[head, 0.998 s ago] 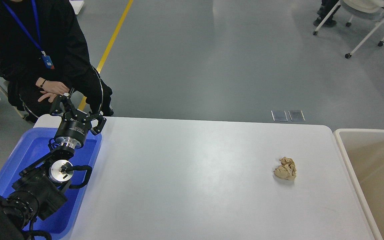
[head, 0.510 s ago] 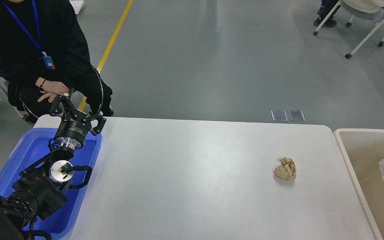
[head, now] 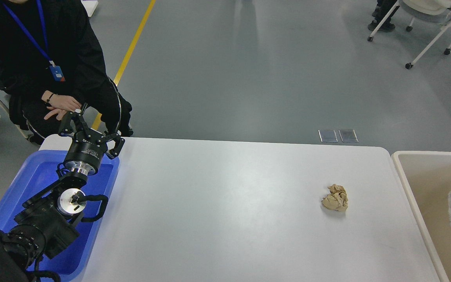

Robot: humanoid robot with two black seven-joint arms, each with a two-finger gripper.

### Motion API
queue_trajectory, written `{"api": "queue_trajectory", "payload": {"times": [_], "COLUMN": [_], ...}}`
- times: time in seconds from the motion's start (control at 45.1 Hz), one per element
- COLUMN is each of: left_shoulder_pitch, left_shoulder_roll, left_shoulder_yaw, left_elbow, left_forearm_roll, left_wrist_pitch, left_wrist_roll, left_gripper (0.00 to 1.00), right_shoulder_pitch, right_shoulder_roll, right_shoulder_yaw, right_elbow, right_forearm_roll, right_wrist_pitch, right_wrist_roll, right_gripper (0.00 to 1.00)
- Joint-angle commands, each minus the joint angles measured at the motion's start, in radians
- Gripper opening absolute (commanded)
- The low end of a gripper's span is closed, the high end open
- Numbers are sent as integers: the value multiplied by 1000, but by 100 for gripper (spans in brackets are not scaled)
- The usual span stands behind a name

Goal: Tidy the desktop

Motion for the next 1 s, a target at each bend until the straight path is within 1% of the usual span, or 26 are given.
{"api": "queue_trajectory", "payload": {"times": [0.0,0.067,0.089,0.111,0.133,0.155,0.2,0.222,0.266,0.288,0.532,0.643,0.71,0.798,0.976], "left_shoulder_pitch": [0,0,0,0,-1,0,-1,0,-1,0,0,0,0,0,0], "left_shoulder_roll": [0,0,0,0,0,0,0,0,0,0,0,0,-2,0,0], "left_shoulder_yaw": [0,0,0,0,0,0,0,0,0,0,0,0,0,0,0], "left_elbow": [0,0,1,0,1,0,0,0,0,0,0,0,0,0,0], "left_forearm_roll": [0,0,0,0,0,0,0,0,0,0,0,0,0,0,0], "left_wrist_pitch": [0,0,0,0,0,0,0,0,0,0,0,0,0,0,0], "left_wrist_roll": [0,0,0,0,0,0,0,0,0,0,0,0,0,0,2], "left_gripper": [100,100,100,100,100,100,100,100,100,100,100,100,100,100,100], "right_shoulder_pitch": [3,6,6,7,7,10,12,12,13,13,52,79,124,134,164], "right_shoulder_roll": [8,8,8,8,8,8,8,8,8,8,5,-3,-1,6,11], "right_shoulder_yaw": [15,15,15,15,15,15,21,24,34,35,29,12,12,12,37], "right_elbow": [-5,-5,-5,-5,-6,-8,-8,-8,-6,-6,-5,-8,-6,-3,15], "right_forearm_roll": [23,23,23,23,23,27,30,31,34,34,34,34,33,33,36], "right_wrist_pitch": [-30,-30,-30,-32,-33,-38,-56,-68,-91,-96,-90,-112,-110,-95,-98], "right_wrist_roll": [-13,-13,-11,-10,-10,-10,-10,-10,-10,-11,-11,-5,-6,-8,-6], "right_gripper": [0,0,2,10,22,38,67,80,98,100,100,100,100,100,100]}}
